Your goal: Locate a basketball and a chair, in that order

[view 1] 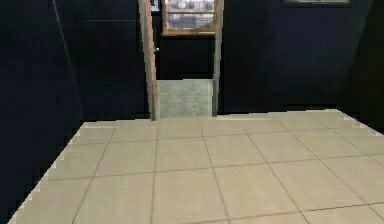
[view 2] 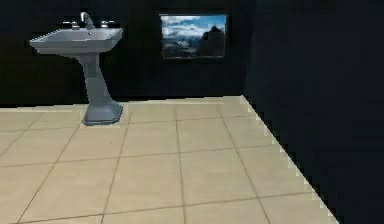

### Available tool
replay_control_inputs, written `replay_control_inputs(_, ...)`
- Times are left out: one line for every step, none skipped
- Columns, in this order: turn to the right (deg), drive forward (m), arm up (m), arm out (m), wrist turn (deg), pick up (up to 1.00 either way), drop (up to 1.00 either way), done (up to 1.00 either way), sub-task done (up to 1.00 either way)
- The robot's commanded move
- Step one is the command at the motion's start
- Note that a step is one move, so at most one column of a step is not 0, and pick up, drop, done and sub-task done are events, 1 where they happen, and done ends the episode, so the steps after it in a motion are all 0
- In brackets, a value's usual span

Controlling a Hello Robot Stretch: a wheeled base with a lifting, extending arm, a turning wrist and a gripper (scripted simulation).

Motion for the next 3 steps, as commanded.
replay_control_inputs(0.0, 1.00, 0.00, 0.00, 0.0, 0.00, 0.00, 0.00, 0.00)
replay_control_inputs(0.0, 1.00, 0.00, 0.00, 0.0, 0.00, 0.00, 0.00, 0.00)
replay_control_inputs(0.0, 1.00, 0.00, 0.00, 0.0, 0.00, 0.00, 0.00, 0.00)
